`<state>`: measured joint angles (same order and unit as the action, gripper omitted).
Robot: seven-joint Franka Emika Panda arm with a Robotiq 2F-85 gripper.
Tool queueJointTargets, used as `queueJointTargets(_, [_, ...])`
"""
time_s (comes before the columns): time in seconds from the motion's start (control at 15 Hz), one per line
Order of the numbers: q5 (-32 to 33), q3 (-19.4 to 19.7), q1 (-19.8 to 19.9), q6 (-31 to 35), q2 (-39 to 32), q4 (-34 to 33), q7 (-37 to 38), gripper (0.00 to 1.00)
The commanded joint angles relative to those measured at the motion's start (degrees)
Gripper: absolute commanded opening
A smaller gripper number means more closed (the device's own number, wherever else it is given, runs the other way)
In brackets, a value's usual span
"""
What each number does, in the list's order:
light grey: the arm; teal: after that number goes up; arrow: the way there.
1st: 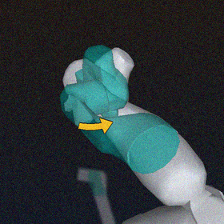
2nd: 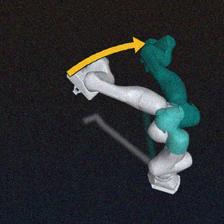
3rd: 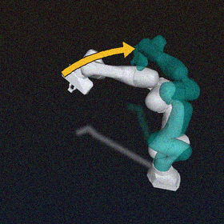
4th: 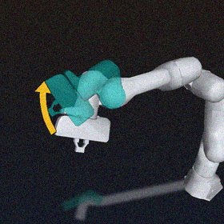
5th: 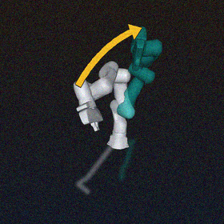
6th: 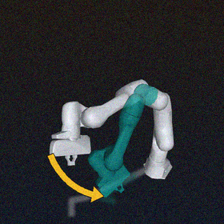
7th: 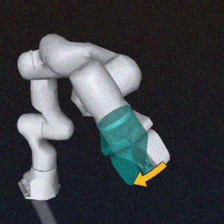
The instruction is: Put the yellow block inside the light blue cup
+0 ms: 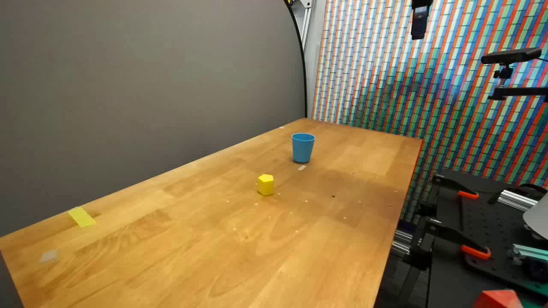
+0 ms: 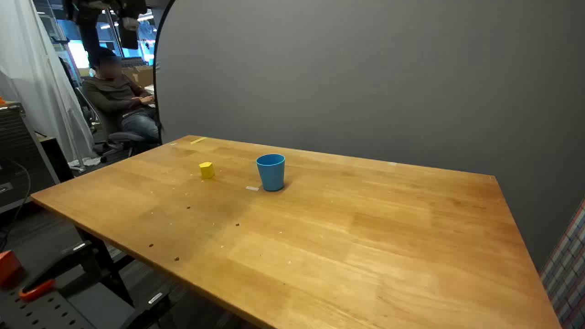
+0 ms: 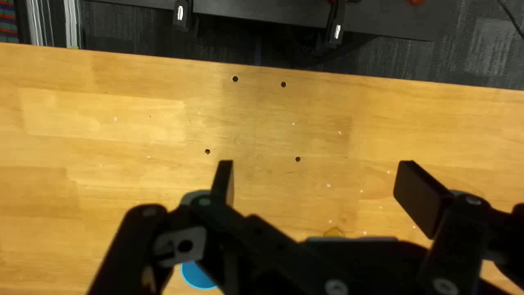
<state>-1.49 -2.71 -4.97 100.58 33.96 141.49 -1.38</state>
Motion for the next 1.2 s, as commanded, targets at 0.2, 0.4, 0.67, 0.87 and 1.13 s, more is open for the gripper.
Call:
queueJointTargets(0.2, [-0.09, -0.19, 0.21, -0.09, 0.19, -0.97, -0.08, 1.00])
queueJointTargets(0.4, [-0.09, -0.19, 0.22, -0.09, 0.19, -1.00, -0.08, 1.00])
queueJointTargets(0.67, [-0.17, -0.34, 0.06, 2.13, -9.83, -4.72, -0.58, 1.00])
queueJointTargets(0.87, [-0.47, -2.00, -0.54, 7.12, -19.84, -8.74, 0.92, 1.00])
queueJointTargets(1.13, [-0.69, -3.66, -1.42, 12.57, -34.89, -16.82, -0.34, 1.00])
